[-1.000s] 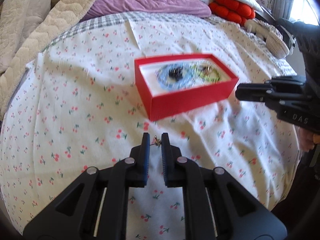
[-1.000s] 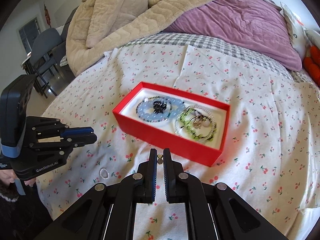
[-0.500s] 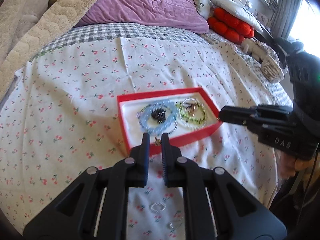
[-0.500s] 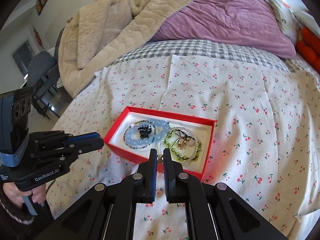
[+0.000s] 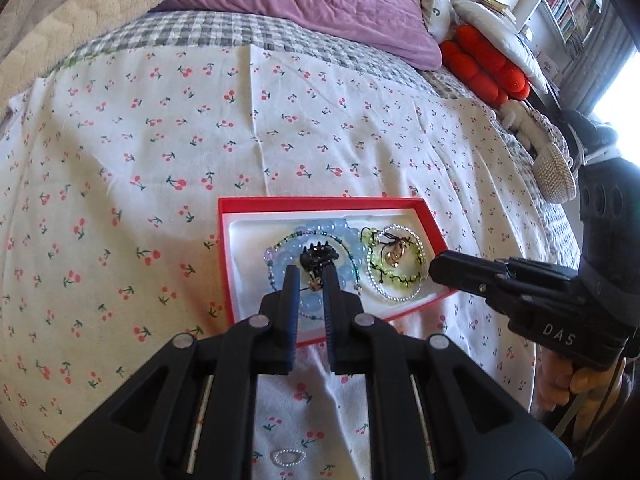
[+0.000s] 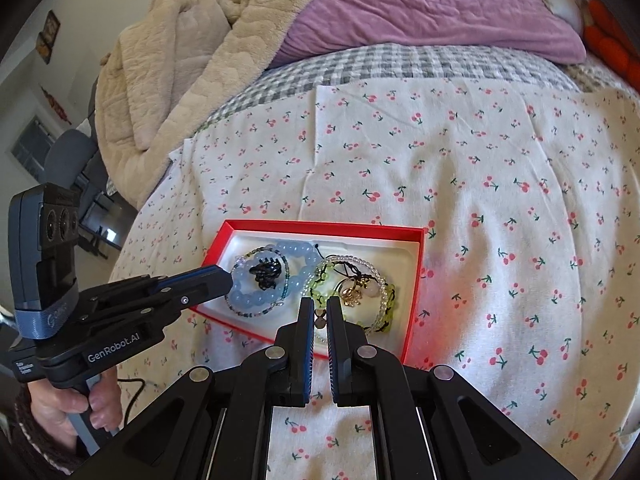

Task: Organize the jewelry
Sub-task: 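Carry both held earrings over the red box and lower them inside, then open both grippers to release the earrings into the red box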

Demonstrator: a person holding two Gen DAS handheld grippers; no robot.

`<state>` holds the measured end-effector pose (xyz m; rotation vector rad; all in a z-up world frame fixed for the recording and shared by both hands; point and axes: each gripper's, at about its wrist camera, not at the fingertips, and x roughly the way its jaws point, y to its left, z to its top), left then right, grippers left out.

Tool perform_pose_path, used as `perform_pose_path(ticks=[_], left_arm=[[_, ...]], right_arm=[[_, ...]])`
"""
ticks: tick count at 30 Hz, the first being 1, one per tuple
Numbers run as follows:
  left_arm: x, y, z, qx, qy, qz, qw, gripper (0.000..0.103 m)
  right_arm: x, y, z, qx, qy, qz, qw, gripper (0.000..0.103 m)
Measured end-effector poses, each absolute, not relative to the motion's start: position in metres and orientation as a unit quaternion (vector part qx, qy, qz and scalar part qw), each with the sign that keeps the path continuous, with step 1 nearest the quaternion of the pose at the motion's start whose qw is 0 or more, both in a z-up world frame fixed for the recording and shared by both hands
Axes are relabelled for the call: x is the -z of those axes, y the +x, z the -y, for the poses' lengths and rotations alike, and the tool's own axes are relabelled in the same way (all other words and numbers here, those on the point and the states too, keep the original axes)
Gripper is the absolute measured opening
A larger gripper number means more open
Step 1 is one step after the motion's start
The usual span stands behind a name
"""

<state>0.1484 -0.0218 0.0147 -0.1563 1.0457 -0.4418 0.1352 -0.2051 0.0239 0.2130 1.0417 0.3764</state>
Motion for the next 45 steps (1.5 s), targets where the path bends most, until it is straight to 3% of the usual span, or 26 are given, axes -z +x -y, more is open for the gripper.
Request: perform_pose_path(ticks=[7,9,15,17,18,19,20,24,28,36,45], left_arm=[[-0.016,0.151,0.027,0.206,-0.069,-0.494,0.842,0.013],[-0.017,0.152,0.028,0.205,-0.064,-0.494,0.842,0.023],[-0.022,0.148,0.028,0.203,-0.054,-0.489,0.847,0.048],[-0.024,0.145,0.027,0.199,-0.05,-0.485,0.85,0.056],[-0.026,0.143,0.025,0.198,-0.049,-0.483,0.851,0.059],[-0.027,0.142,0.024,0.198,-0.047,-0.483,0.852,0.06],[-0.028,0.139,0.023,0.197,-0.045,-0.482,0.853,0.064],[-0.032,0.127,0.015,0.185,-0.033,-0.478,0.858,0.079],[-0.031,0.11,0.008,0.167,-0.004,-0.48,0.861,0.084],[-0.018,0.066,-0.007,0.14,0.032,-0.491,0.859,0.102],[0.017,0.016,-0.025,0.118,0.084,-0.509,0.848,0.102]], right_arm=[[-0.019,0.141,0.206,-0.181,0.107,-0.499,0.841,0.008],[-0.019,0.143,0.207,-0.176,0.112,-0.502,0.84,0.016],[-0.018,0.144,0.214,-0.166,0.126,-0.513,0.833,0.021],[-0.02,0.142,0.214,-0.165,0.122,-0.513,0.834,0.034],[-0.022,0.14,0.214,-0.164,0.12,-0.512,0.835,0.043],[-0.024,0.138,0.215,-0.164,0.12,-0.509,0.836,0.062],[-0.027,0.134,0.216,-0.162,0.121,-0.503,0.84,0.067],[-0.035,0.122,0.217,-0.155,0.109,-0.493,0.849,0.069],[-0.033,0.106,0.216,-0.133,0.095,-0.489,0.857,0.082],[-0.03,0.069,0.201,-0.114,0.039,-0.48,0.869,0.091],[-0.001,0.029,0.169,-0.139,-0.038,-0.51,0.848,0.093]])
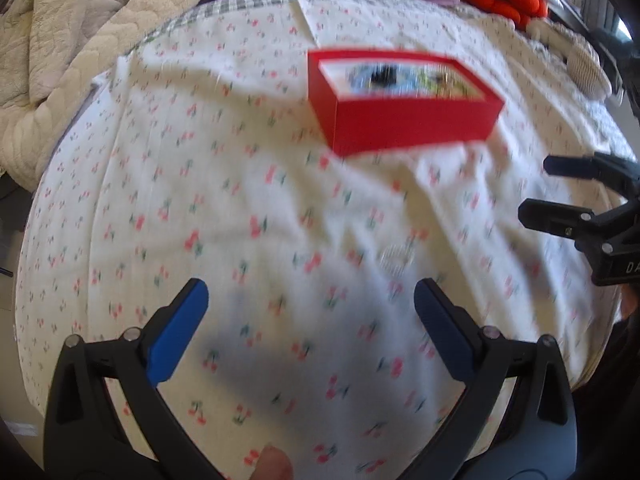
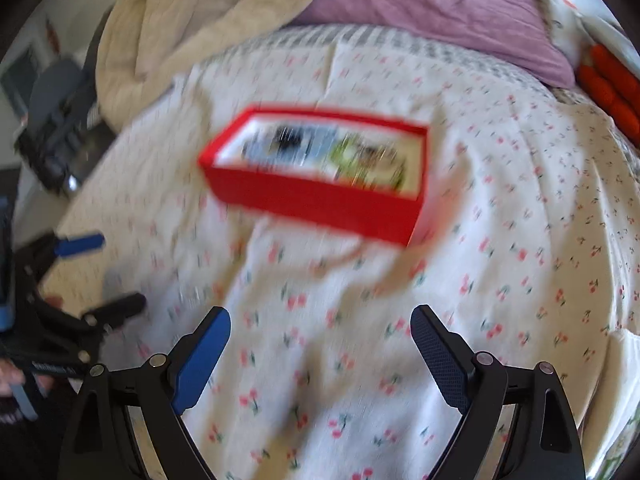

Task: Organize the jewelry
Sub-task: 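Open both grippers to release the earrings into the red box, then grasp the silver hoop ring with the right gripper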

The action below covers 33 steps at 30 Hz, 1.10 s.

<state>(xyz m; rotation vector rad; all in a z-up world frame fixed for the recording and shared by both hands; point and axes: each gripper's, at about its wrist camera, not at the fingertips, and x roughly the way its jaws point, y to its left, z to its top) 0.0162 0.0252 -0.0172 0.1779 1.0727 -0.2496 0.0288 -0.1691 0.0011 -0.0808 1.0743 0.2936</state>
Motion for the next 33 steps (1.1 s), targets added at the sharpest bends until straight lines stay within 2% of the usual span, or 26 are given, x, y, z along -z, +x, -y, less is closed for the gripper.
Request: perform_pose_path(ticks=[10,19,21,23,25,28,33], left_arm=[[0.041,-0.014,-0.056,0.102,0.092,-0.497,0.857,0.102],[0.046,-0.031,-0.072,0.092,0.063,-0.497,0.861,0.102],[0.046,-0.033,-0.075,0.094,0.056,-0.498,0.86,0.102],[0.047,-0.033,-0.077,0.096,0.048,-0.5,0.86,0.102],[0.047,-0.035,-0.078,0.097,0.047,-0.498,0.86,0.102],[0.047,-0.037,-0.079,0.099,0.048,-0.497,0.861,0.102],[0.045,-0.037,-0.079,0.106,0.043,-0.495,0.861,0.102]], right_arm=[[0.023,-0.008,0.133,-0.19,-0.097,-0.494,0.843,0.093],[0.037,-0.026,0.103,-0.218,-0.068,-0.451,0.863,0.092],[0.034,-0.029,0.098,-0.231,-0.066,-0.441,0.865,0.084],[0.035,-0.029,0.089,-0.243,-0.076,-0.44,0.861,0.069],[0.037,-0.027,0.083,-0.248,-0.083,-0.445,0.856,0.059],[0.041,-0.024,0.077,-0.248,-0.088,-0.447,0.855,0.058],[0.042,-0.023,0.077,-0.248,-0.094,-0.444,0.856,0.048]])
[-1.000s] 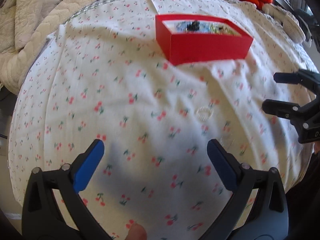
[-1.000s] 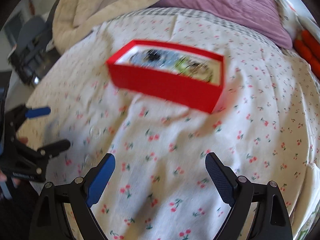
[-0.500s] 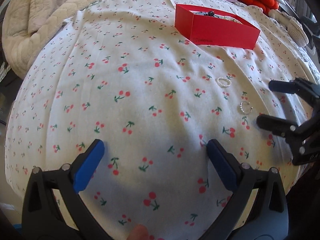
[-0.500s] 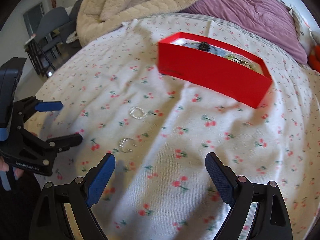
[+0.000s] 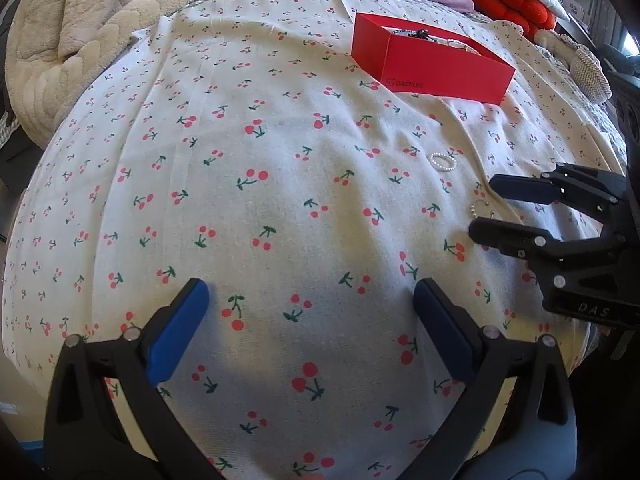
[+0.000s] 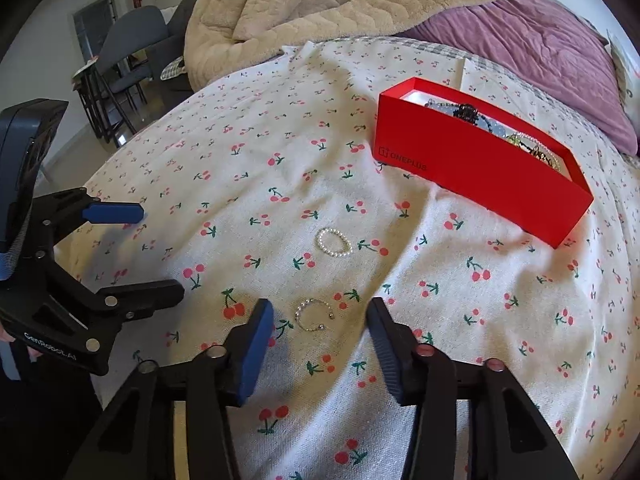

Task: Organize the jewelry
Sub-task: 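Grasp the silver hoop ring with the right gripper, then grasp the white pearl bead ring with the left gripper while the right holds the hoop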

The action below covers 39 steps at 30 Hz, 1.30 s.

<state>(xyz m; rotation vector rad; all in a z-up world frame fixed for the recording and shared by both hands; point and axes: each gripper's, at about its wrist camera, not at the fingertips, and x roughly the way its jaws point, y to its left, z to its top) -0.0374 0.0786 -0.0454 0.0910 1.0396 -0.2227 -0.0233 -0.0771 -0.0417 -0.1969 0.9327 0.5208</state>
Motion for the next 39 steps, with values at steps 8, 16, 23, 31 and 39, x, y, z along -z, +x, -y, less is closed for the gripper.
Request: perform_pose_path(ticks=[8,16,23,31,39], left_arm=[[0.038,-0.04,-0.075,0.123,0.037,-0.484,0.865,0.102],[0.037,-0.039,-0.069,0.131,0.043,-0.481,0.866,0.102],[0.036,-0.039,-0.063,0.141,0.044,-0.477,0.867,0.099],[0.037,-0.034,-0.039,0.192,0.05,-0.47,0.86,0.079],[0.037,-0.018,-0.017,0.232,0.045,-0.466,0.853,0.055]], right_arm=[[0.031,-0.03,0.072,-0.273,-0.11,-0.421,0.858,0.042],[0.05,-0.026,0.068,-0.257,-0.128,-0.447,0.847,0.031],[0.048,-0.027,0.072,-0.253,-0.126,-0.444,0.85,0.02],[0.038,-0.026,0.088,-0.244,-0.111,-0.438,0.858,0.02],[0.029,-0.016,0.114,-0.216,-0.09,-0.435,0.869,0.02]])
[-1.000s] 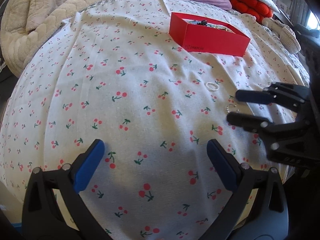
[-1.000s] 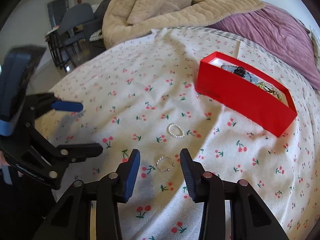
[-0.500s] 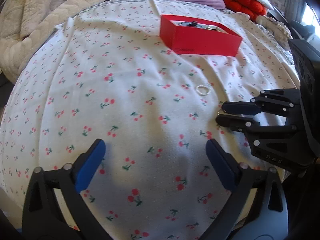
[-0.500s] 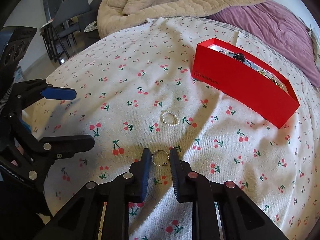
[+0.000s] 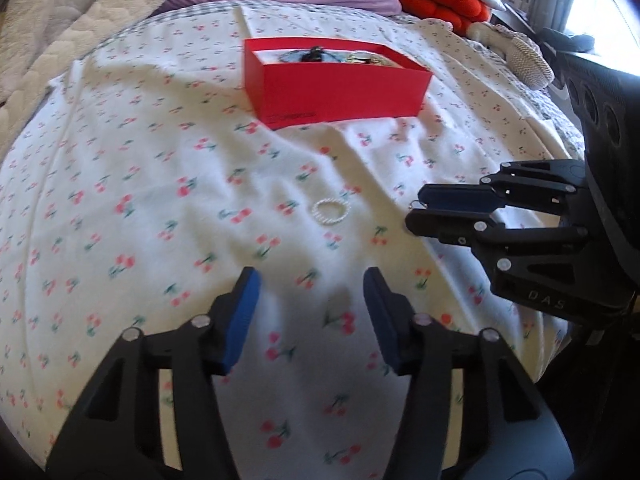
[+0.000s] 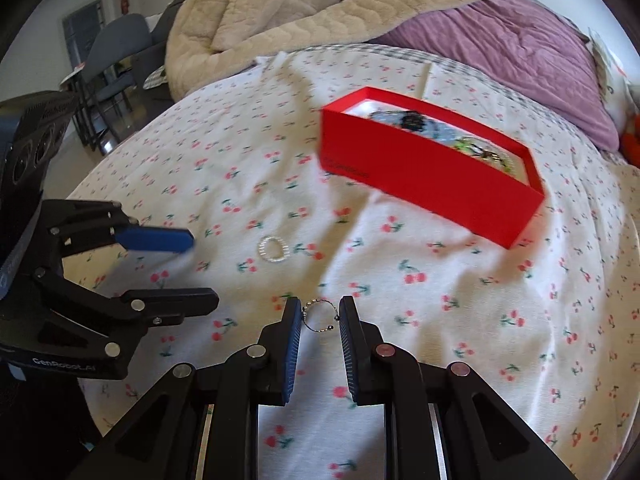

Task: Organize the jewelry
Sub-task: 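Grasp the white pearl bead ring with the left gripper while the right holds the hoop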

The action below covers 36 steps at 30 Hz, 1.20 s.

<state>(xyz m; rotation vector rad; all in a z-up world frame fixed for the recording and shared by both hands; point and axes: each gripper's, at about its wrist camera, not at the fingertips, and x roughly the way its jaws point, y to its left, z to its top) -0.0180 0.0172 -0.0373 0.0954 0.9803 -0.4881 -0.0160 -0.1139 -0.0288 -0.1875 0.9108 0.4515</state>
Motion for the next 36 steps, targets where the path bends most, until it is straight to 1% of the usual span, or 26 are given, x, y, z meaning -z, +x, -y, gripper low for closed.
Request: perform_pose_path(ticks=[13,16,19,21,25,30,32,36], left_arm=[[0.047,0.01,0.012,0.246,0.063,-0.466,0.848,0.055],[0.047,0.014,0.017,0.244,0.068,-0.467,0.847,0.051],[0.047,0.017,0.017,0.243,0.065,-0.469,0.846,0.043],[0.048,0.018,0.016,0.24,0.065,-0.469,0.848,0.035],[0.049,0.017,0.015,0.233,0.075,-0.464,0.851,0.026],[0.049,0.012,0.014,0.228,0.081,-0.465,0.852,0.008],[0.048,0.01,0.013,0.226,0.082,-0.465,0.852,0.004],[0.046,0.009,0.01,0.222,0.072,-0.467,0.853,0.003]], right_arm=[[0.025,-0.013,0.129,-0.207,-0.072,-0.435,0.873,0.02],[0.024,-0.012,0.131,-0.204,-0.07,-0.436,0.874,0.02],[0.024,-0.012,0.133,-0.201,-0.068,-0.436,0.875,0.02],[0.024,-0.012,0.134,-0.199,-0.068,-0.436,0.875,0.02],[0.022,-0.012,0.136,-0.197,-0.067,-0.436,0.875,0.02],[0.021,-0.012,0.138,-0.194,-0.067,-0.435,0.877,0.02],[0.021,-0.011,0.139,-0.191,-0.067,-0.436,0.877,0.02],[0.019,-0.01,0.14,-0.19,-0.065,-0.434,0.878,0.02]])
